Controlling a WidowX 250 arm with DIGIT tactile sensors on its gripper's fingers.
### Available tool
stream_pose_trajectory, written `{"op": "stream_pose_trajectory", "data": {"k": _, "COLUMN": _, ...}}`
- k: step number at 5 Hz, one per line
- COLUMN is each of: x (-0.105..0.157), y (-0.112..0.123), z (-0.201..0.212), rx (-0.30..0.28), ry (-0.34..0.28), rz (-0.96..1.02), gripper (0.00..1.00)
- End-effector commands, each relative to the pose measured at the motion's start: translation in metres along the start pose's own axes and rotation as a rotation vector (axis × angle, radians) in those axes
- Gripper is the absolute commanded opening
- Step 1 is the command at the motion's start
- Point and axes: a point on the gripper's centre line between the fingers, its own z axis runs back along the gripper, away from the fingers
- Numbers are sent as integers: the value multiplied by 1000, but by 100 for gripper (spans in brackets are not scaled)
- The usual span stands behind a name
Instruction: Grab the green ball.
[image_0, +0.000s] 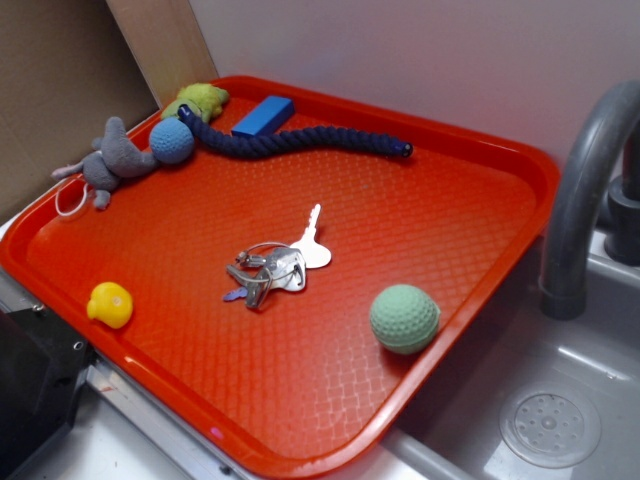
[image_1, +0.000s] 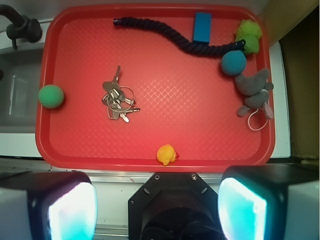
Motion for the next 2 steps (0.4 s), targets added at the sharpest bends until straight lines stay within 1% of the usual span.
{"op": "stream_pose_trajectory", "data": {"k": 1, "x": 52, "y": -104, "z": -53, "rx": -33, "ry": -63, "rz": -499, "gripper": 100}}
{"op": "stream_pose_trajectory", "data": {"k": 2, "x": 58, "y": -159, "z": -71, "rx": -42, "ry": -179, "rz": -751, "gripper": 100}}
